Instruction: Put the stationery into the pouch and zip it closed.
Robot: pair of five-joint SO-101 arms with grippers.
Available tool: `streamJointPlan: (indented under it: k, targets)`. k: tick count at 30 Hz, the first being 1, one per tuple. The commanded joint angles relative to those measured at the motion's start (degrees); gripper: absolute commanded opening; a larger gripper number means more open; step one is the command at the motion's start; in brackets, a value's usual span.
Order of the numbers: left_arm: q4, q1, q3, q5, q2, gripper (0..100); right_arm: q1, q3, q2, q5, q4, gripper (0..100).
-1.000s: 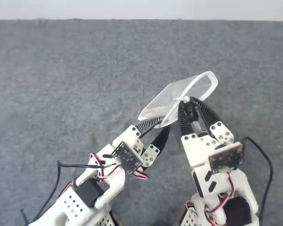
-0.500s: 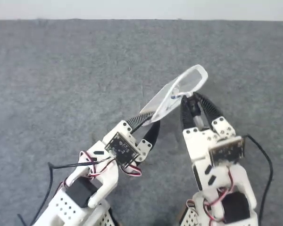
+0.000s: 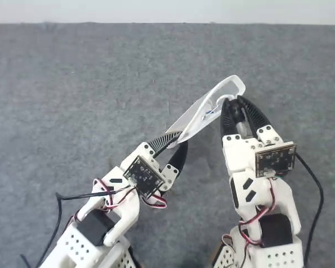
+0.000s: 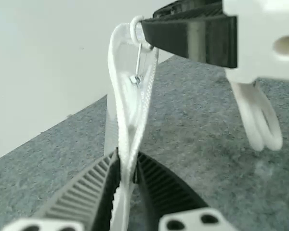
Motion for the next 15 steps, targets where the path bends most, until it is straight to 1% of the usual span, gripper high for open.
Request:
streamJointPlan:
  k: [1, 4, 8, 15]
  targets:
    - [2.1, -1.5, -1.1, 0.1, -0.4, 1, 5.6, -0.5, 0.3, -3.4, -4.1, 0.6]
    - [2.1, -1.5, -1.1, 0.1, -0.4, 1, 7.8, -0.5, 0.4, -4.9, -6.1, 0.6]
    - [2.1, -1.5, -1.0, 0.1, -0.4, 1, 9.5, -0.5, 0.4, -5.1, -7.3, 0.6]
    - [2.1, -1.7, -1.0, 0.1, -0.4, 1, 9.5, -0.5, 0.4, -5.1, -7.3, 0.6]
